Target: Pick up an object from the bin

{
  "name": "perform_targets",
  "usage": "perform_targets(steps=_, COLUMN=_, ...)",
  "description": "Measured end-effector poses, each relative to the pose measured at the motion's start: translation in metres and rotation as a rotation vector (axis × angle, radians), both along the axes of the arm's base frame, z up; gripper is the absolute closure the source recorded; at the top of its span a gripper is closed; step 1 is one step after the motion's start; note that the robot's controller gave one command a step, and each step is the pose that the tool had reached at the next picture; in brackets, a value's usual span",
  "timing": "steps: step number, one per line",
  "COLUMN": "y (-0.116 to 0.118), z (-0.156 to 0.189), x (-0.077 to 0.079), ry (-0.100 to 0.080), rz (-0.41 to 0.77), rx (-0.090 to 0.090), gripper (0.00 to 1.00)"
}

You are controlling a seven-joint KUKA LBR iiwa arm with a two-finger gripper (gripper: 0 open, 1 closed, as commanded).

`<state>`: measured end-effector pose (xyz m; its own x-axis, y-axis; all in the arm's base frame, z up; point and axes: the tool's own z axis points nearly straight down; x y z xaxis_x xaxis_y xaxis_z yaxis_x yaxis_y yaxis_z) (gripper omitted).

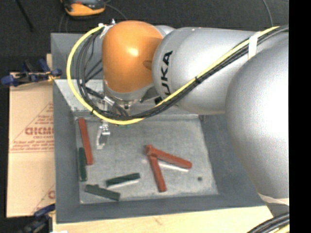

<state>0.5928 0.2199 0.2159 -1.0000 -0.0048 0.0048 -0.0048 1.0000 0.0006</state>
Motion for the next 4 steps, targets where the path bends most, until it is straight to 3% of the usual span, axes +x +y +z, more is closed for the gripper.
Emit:
perform_targets(steps=1, y=-0.001, z=0.005, x=0.002, ry=-0.008, rz=-0.004, rx=0.002, gripper=0.0)
perform_targets(steps=2, y=-0.026, z=-0.048, x=-0.022, ry=-0.011, rz=0.103, rx=0.0, gripper=0.0)
perform_targets(steps=3, y=-0.06, z=-0.062, x=-0.068, ry=-0.007, rz=0.367, rx=0.0, gripper=0.0)
perform_targets(steps=4, y=-0.071, z=-0.08, x=-0.082, ry=-0.007, rz=0.211, rx=0.001, gripper=0.0)
